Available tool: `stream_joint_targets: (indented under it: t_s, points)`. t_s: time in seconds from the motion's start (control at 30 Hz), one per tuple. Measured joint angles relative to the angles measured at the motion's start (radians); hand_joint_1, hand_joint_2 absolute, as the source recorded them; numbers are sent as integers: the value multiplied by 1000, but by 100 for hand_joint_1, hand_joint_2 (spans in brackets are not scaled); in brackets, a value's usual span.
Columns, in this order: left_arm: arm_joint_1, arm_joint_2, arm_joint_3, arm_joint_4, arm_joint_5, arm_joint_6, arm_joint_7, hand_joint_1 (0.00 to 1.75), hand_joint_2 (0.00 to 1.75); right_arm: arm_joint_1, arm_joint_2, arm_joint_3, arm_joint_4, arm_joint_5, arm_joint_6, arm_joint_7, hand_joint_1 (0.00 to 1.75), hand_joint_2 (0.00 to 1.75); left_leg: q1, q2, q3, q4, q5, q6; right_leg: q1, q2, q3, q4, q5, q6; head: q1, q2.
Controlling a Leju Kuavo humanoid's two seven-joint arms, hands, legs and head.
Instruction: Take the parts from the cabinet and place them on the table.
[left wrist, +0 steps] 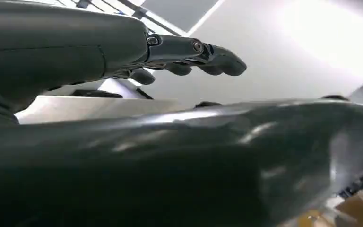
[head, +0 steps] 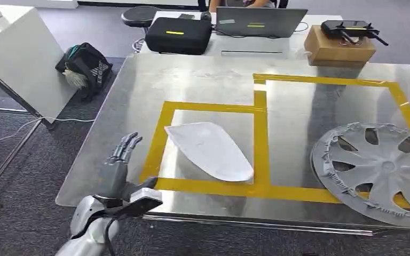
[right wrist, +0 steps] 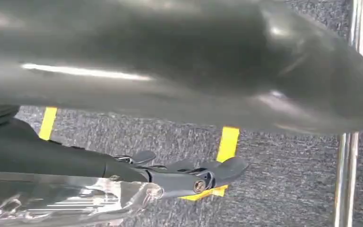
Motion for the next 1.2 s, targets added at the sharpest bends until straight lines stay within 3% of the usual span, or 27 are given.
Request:
stream_joint_targets:
  t_s: [0.07,0.17,0.2,0.23,0.27,0.33,0.37,0.4,0.47,0.5,0.57,0.67,0.7,0.73,0.77,0.83,0.87,0.9,0.93,1.0,1.03,1.07,1.1,1.17,1.2]
  points:
    - [20,5,26,-20,18,5,-20,0,0,3,0,-3,0,-2,0,-5,0,0,11,2,21,-19,4,9,2,-2,-17,43,-32,4,5,0]
    - [38,8,46,-29,25,5,-24,0,0,2,0,-10,0,-2,2,-5,0,0,13,2,29,-19,-3,12,-2,-3,-138,280,-133,12,6,0]
    - [44,9,52,-29,25,5,-25,0,0,3,0,-10,0,-2,3,-5,0,0,14,1,33,-19,-6,9,-4,-3,-168,328,-134,16,6,0]
    - [49,10,55,-31,25,5,-26,0,0,4,0,-11,0,-2,2,-5,0,0,16,1,39,-19,-10,5,-6,-3,-168,317,-108,19,5,0]
    - [52,10,59,-32,25,5,-26,0,0,4,0,-11,0,-2,2,-6,0,0,21,-1,46,-18,-16,-2,-9,-3,-145,261,-59,24,5,0]
    - [52,10,65,-34,25,5,-27,0,0,3,0,-13,0,-2,1,-6,0,0,35,-2,64,-12,-32,-21,-20,-9,-55,74,41,39,6,0]
    - [53,10,67,-35,25,5,-27,0,0,1,1,-14,1,-2,2,-6,0,0,31,-3,66,-10,-39,-32,-16,-7,-28,44,15,54,8,0]
    - [52,11,70,-40,25,5,-28,0,0,-2,6,-15,3,-2,2,-7,0,0,31,-4,64,-4,-44,-39,-12,3,-16,44,22,36,17,0]
    - [53,11,73,-43,25,5,-31,0,0,-1,6,-17,3,-2,3,-6,0,0,27,-6,67,2,-39,-44,-14,2,-26,50,6,10,1,0]
    - [54,11,74,-43,26,5,-32,0,0,0,6,-18,3,-2,2,-6,0,0,27,-5,65,1,-37,-50,-14,2,-29,55,7,7,6,0]
    - [54,12,80,-45,51,5,-43,0,0,0,6,-19,3,-2,0,-6,0,0,29,2,55,28,-73,-56,-15,1,-31,51,9,-12,-3,0]
    - [65,11,111,-42,141,-14,-93,0,0,-1,6,-22,3,2,-2,-4,0,0,23,2,-51,259,-193,-55,-6,-1,-40,47,16,-29,-10,0]
    - [71,11,126,-34,186,-32,-120,0,0,0,6,-26,3,4,-2,-2,0,0,22,2,-77,312,-205,-51,-2,-1,-44,47,18,-33,-11,0]
    - [78,10,142,-23,227,-50,-145,0,0,0,6,-27,3,7,-2,-1,0,0,19,2,-80,319,-193,-45,3,0,-47,47,21,-37,-10,0]
    - [85,8,160,-12,267,-61,-171,0,0,0,6,-27,3,8,-3,2,0,0,15,2,-66,288,-163,-37,8,1,-51,47,23,-41,-11,0]
    - [89,-2,210,14,341,-68,-230,0,0,2,6,-29,3,11,-6,4,0,0,-1,2,17,130,-80,-6,19,3,-56,46,30,-47,-11,0]
    - [89,-8,243,26,369,-64,-235,0,0,3,8,-30,3,12,-8,5,0,0,-12,2,64,49,-63,12,19,3,-58,46,33,-47,-10,0]
    - [89,-15,273,36,392,-58,-235,0,0,3,12,-33,3,12,-8,5,0,0,-15,8,81,17,-68,20,28,2,-63,47,36,-44,-10,0]
    - [89,-21,300,49,417,-48,-236,0,0,3,12,-35,3,13,-11,5,0,0,-15,11,75,16,-58,7,25,0,-63,45,42,-40,-9,0]
    - [91,-28,371,94,500,-33,-236,0,0,3,12,-40,3,16,-13,6,0,0,-18,10,69,9,-53,7,21,-2,-63,38,54,-29,-10,0]
    - [94,-30,402,110,530,-26,-236,0,0,4,12,-45,3,18,-13,6,0,0,-10,11,68,-5,-40,9,26,-2,-65,38,57,-23,-11,0]
    - [94,-30,432,127,553,-23,-236,0,0,6,12,-48,3,20,-15,6,0,0,-6,11,63,-7,-29,11,24,-2,-78,52,30,-18,-9,0]
    - [94,-29,457,141,570,-27,-236,0,0,8,12,-51,3,21,-16,6,0,0,-3,11,54,-7,-23,20,23,-2,-92,93,-21,-12,-6,0]
    - [100,-31,507,173,591,-35,-237,0,0,9,13,-55,3,24,-16,8,0,0,-3,7,33,-7,-5,21,18,-2,-136,249,-127,-3,-7,0]
    - [102,-31,526,184,593,-36,-237,0,0,7,13,-56,3,25,-16,8,0,0,-3,5,20,-6,3,19,17,-3,-150,312,-156,0,-7,0]
